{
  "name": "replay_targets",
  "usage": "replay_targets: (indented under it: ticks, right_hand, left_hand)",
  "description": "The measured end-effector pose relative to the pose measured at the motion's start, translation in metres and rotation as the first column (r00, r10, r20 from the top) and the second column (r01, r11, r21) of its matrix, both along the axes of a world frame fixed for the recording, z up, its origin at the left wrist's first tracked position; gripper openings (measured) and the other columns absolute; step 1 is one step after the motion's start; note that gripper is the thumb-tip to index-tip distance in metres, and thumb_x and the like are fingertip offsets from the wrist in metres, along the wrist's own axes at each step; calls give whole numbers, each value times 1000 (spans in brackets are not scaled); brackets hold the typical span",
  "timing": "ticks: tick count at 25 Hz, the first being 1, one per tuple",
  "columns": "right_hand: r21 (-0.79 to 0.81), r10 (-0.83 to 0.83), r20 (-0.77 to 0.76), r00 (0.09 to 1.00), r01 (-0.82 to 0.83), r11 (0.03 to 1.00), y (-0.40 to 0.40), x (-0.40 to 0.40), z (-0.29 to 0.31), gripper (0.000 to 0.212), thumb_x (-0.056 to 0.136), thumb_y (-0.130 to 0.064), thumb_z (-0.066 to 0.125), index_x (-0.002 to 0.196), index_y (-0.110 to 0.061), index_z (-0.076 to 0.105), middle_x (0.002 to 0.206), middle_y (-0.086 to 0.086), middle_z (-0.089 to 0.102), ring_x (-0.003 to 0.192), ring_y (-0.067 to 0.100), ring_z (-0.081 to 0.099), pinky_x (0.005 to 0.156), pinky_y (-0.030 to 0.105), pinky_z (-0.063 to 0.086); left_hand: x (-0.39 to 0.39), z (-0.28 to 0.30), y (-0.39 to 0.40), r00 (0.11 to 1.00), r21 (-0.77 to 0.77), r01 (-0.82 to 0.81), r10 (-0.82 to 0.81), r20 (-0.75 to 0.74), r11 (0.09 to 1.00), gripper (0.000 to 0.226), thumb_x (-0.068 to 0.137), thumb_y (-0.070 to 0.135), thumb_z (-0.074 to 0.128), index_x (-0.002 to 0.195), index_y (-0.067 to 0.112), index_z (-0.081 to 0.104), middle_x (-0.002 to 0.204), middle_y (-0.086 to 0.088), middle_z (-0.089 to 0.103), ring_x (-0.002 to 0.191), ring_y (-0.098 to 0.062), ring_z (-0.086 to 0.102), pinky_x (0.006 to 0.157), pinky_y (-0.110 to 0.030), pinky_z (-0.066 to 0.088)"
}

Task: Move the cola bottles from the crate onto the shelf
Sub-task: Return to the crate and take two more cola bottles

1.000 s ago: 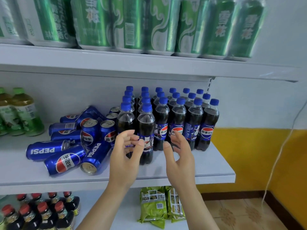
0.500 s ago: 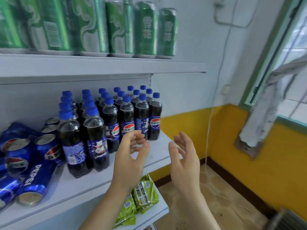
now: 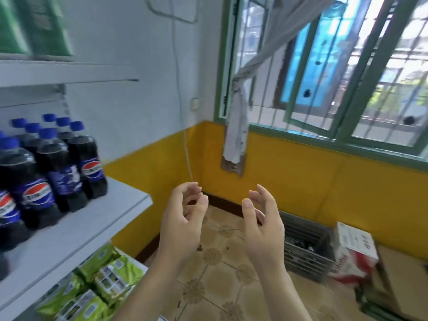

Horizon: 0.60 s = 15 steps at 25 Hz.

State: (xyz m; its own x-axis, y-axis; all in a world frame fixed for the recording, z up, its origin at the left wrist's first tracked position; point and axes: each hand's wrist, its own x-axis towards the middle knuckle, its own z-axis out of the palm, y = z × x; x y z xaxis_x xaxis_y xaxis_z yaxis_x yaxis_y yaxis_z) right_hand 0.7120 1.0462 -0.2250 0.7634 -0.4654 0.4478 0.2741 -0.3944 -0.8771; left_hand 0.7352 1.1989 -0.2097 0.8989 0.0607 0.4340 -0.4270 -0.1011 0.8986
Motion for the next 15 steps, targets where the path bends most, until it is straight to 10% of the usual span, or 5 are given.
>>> replay_targets:
  ticks: [15]
  right_hand:
    - [30,-384,-15,923,384,923,-217,-103,-13,58,94,-60,48,145,-31,47,129,-19,60,121,7,58,100,45,55]
  left_hand:
    - [-48,-8,-236,936,33,350,-348,-50,936,37,90,49,56,125,37,51,116,23,61,109,10,55,79,-1,45]
